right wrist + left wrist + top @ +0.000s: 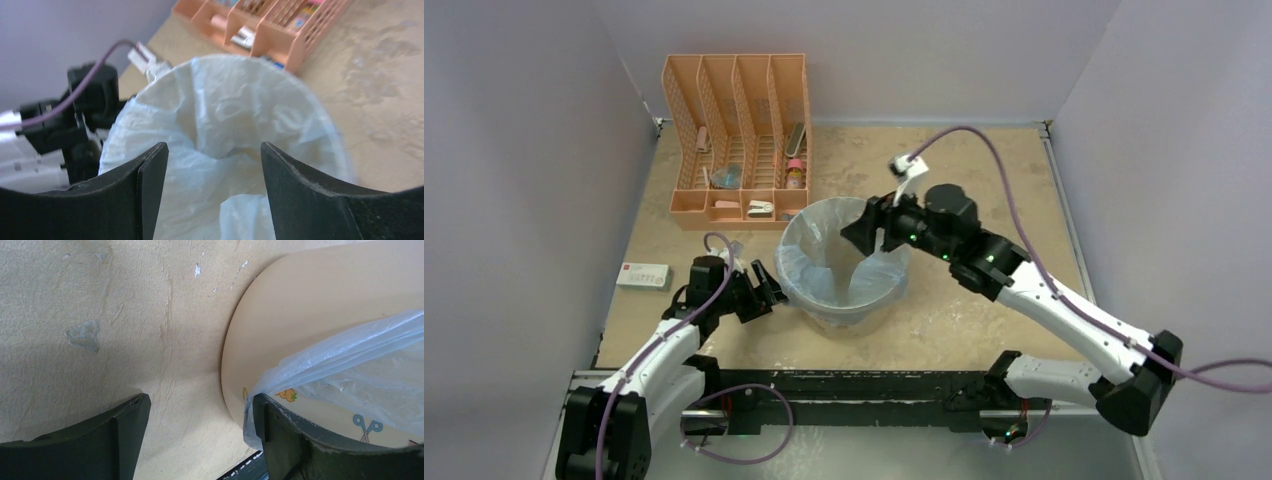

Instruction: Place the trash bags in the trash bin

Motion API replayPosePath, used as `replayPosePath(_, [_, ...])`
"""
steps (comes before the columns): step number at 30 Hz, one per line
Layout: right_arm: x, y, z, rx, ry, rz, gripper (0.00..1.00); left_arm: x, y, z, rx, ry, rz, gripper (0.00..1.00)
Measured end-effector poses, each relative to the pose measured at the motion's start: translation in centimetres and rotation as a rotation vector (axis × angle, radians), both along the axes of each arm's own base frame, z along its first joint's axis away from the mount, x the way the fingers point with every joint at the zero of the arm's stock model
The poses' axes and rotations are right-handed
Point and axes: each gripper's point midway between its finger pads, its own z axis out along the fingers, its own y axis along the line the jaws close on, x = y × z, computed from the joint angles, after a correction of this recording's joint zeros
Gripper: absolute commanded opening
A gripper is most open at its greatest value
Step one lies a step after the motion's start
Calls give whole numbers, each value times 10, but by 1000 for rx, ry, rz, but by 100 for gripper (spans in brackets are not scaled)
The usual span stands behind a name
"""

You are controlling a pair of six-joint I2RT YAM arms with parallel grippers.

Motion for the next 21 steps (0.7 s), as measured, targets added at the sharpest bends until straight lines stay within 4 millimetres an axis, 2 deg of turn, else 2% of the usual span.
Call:
replayPosePath(4, [-17,29,-27,-136,22,72,65,1,-1,0,-1,-3,-3,75])
replayPosePath(11, [-18,63,-69,-384,24,62,58,3,-2,0,-5,-10,-16,74])
replayPosePath(15, [-18,74,-100,-509,36,62,58,3,-2,-1,-2,-15,-25,73])
replayPosePath(21, [-20,77,-142,-651,73,73,59,3,-3,-1,-1,-18,-30,73])
